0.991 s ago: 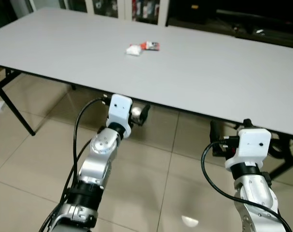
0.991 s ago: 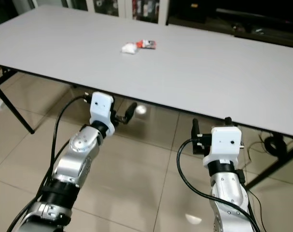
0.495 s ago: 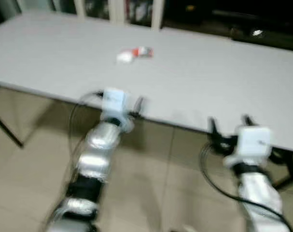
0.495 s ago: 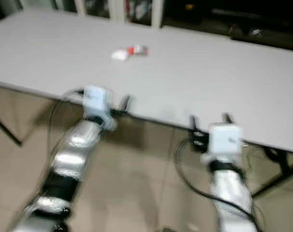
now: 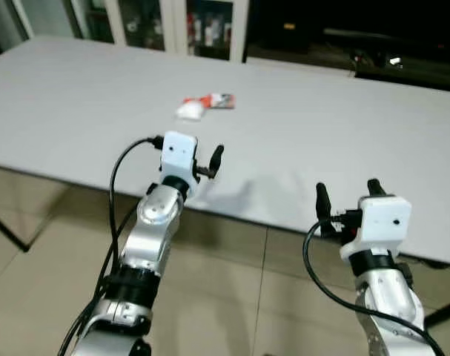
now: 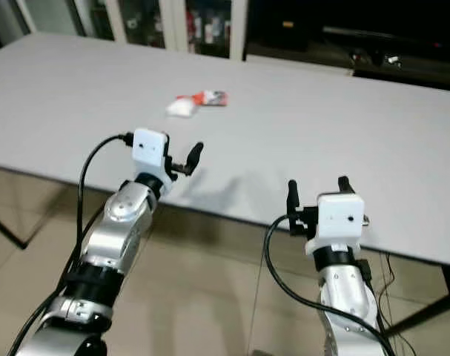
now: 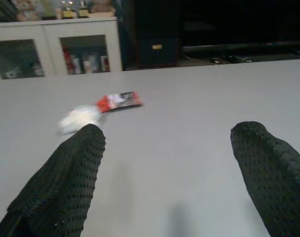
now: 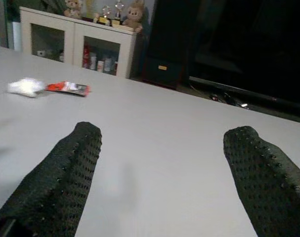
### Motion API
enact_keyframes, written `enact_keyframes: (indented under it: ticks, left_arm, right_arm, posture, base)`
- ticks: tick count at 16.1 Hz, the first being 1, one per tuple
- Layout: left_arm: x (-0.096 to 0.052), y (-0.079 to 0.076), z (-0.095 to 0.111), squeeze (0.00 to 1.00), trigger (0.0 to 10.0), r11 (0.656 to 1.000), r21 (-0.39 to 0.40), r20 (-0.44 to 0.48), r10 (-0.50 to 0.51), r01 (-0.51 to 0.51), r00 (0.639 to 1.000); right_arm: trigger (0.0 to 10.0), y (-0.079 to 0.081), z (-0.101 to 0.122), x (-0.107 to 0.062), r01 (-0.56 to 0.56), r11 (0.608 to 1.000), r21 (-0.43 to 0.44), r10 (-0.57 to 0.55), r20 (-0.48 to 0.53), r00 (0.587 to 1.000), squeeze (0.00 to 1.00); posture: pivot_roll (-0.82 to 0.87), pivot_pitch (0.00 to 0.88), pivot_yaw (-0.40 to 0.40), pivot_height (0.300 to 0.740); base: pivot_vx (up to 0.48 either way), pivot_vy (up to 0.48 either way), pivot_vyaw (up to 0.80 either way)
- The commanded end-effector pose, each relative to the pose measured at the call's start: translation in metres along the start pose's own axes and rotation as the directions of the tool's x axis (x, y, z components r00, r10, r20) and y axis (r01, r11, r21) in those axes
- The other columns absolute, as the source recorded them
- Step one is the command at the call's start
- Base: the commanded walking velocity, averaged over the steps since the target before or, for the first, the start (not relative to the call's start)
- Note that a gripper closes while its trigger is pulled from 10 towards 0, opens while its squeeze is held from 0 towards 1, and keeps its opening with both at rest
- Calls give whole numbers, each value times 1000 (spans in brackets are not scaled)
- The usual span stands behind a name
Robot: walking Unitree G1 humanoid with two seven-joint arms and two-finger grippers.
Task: Picking trash to rubbish bin
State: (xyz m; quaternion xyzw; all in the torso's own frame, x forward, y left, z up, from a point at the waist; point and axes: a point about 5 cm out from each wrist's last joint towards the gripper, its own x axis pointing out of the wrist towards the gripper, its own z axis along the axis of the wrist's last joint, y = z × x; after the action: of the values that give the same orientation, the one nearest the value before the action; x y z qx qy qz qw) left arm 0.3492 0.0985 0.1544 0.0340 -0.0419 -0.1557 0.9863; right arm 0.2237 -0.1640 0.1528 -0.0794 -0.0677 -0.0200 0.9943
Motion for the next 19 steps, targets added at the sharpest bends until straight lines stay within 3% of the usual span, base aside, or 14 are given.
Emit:
enact_keyframes:
  ticks: [1, 9, 19]
  left_arm:
    - [2, -5, 0, 0, 10000, 1000, 7, -3, -9, 9, 1000]
    - [3, -4, -1, 0, 10000, 1000, 15, -11, 9, -9, 1000]
    - [6, -1, -4, 0, 10000, 999, 25, -32, 34, -33, 999]
  right_arm:
    - [10000, -1, 5, -1, -4, 1000, -2, 4, 21, 1000, 0]
    - [10000, 6, 10, -1, -54, 998, -13, 54, 50, 997, 0]
    - [10000, 10, 10, -2, -68, 998, -7, 68, 44, 997, 0]
  posture:
    - [68, 66, -30, 740]
    - [69, 71, -31, 740]
    - [74, 84, -31, 740]
  base:
    - [431, 0, 0]
    - [426, 0, 0]
    - [417, 144, 0]
